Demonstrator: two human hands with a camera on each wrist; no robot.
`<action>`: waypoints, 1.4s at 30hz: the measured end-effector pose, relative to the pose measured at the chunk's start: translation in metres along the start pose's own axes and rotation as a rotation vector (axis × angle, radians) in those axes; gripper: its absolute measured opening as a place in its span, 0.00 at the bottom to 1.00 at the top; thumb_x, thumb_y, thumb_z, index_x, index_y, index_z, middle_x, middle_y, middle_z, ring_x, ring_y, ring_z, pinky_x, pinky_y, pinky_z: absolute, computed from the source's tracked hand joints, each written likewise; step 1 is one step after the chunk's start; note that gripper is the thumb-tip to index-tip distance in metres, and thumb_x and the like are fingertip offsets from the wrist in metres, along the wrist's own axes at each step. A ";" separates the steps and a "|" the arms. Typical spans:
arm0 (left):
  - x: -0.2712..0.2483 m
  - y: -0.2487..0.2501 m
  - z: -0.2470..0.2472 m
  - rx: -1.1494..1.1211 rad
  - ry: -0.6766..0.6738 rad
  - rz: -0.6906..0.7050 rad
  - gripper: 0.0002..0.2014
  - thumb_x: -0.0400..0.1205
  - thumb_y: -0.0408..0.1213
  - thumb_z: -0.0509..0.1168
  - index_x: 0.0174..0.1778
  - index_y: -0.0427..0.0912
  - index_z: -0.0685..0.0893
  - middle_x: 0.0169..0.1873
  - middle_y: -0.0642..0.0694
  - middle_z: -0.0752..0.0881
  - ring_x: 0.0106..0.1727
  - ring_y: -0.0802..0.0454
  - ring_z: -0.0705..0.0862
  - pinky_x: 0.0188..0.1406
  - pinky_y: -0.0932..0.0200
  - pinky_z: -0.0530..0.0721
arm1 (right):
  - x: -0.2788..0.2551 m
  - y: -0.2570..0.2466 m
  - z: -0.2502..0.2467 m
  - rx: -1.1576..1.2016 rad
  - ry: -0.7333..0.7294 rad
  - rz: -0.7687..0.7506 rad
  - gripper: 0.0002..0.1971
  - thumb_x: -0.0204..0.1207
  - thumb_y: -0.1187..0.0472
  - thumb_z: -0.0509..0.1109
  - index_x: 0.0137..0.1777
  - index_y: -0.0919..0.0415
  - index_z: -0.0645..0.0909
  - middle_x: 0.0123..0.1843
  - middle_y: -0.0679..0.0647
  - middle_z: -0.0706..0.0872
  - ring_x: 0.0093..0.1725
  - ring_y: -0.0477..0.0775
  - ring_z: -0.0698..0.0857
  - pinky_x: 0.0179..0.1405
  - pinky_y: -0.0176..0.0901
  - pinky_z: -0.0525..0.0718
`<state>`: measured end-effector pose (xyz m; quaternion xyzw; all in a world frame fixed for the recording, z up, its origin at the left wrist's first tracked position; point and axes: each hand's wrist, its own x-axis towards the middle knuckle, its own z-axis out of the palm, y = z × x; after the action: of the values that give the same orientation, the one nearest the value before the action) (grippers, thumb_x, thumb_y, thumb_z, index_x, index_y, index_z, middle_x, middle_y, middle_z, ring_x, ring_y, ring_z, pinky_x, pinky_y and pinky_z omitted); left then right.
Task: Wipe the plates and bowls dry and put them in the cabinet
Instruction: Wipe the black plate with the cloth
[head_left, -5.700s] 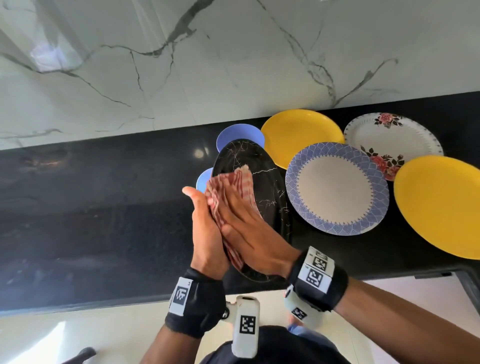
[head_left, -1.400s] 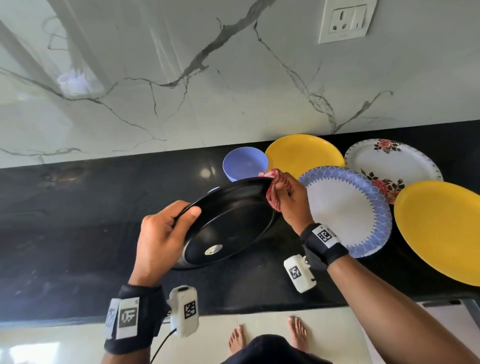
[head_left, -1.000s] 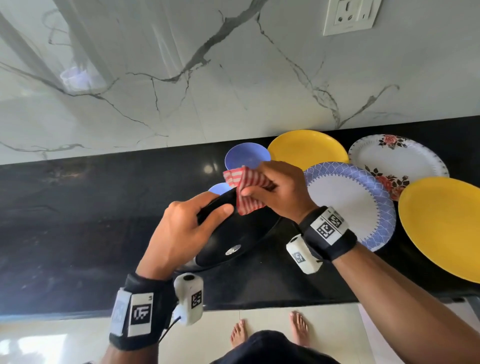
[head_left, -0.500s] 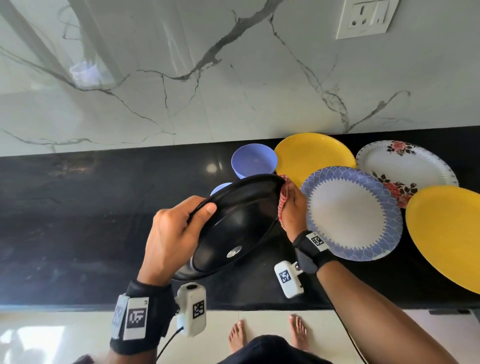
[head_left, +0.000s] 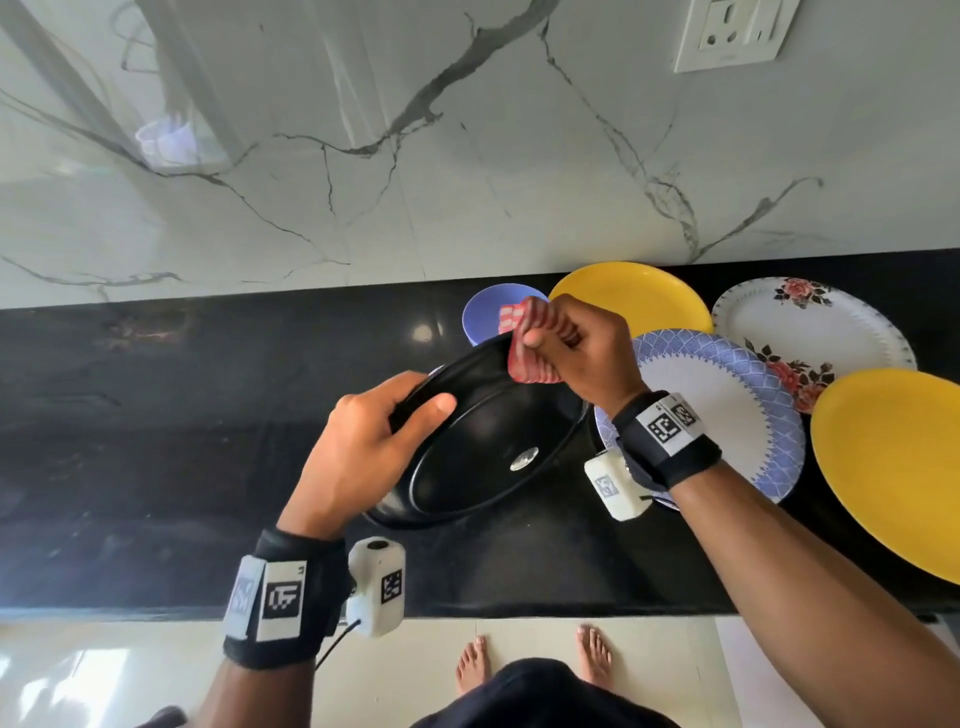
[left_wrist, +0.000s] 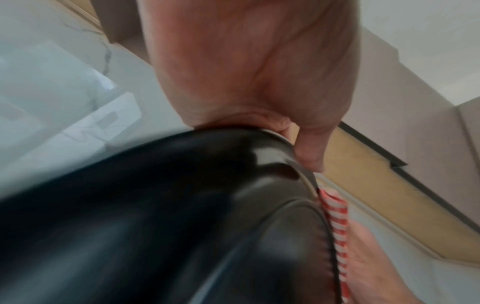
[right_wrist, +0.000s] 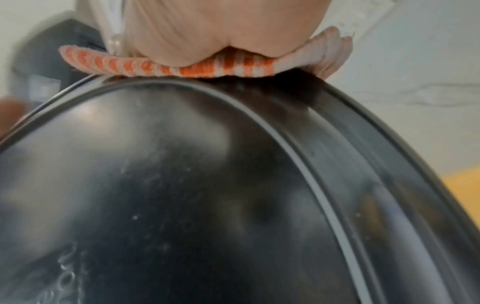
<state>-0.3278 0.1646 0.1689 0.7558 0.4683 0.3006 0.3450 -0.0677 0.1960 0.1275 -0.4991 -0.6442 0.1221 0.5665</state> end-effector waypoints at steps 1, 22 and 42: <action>0.005 0.006 0.002 0.044 -0.014 0.015 0.05 0.86 0.56 0.70 0.48 0.61 0.87 0.31 0.60 0.86 0.34 0.62 0.83 0.36 0.66 0.78 | 0.002 -0.006 0.004 -0.067 -0.009 -0.105 0.25 0.79 0.31 0.65 0.36 0.52 0.81 0.28 0.45 0.79 0.28 0.53 0.76 0.28 0.49 0.76; -0.017 -0.016 -0.003 -0.290 0.114 -0.040 0.16 0.84 0.49 0.70 0.32 0.48 0.80 0.28 0.54 0.75 0.33 0.57 0.72 0.33 0.56 0.72 | -0.016 0.036 0.015 0.313 0.196 0.416 0.14 0.90 0.57 0.62 0.52 0.67 0.83 0.41 0.47 0.86 0.41 0.26 0.83 0.50 0.23 0.78; -0.001 -0.003 0.012 -0.164 0.063 -0.046 0.15 0.88 0.58 0.60 0.48 0.51 0.84 0.34 0.48 0.86 0.37 0.56 0.81 0.41 0.49 0.82 | -0.016 0.042 0.039 0.328 0.160 0.495 0.23 0.85 0.37 0.60 0.63 0.54 0.84 0.54 0.43 0.89 0.56 0.42 0.88 0.65 0.45 0.81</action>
<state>-0.3209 0.1621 0.1594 0.7044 0.4698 0.3535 0.3977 -0.0821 0.2194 0.0745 -0.5509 -0.4279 0.3193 0.6414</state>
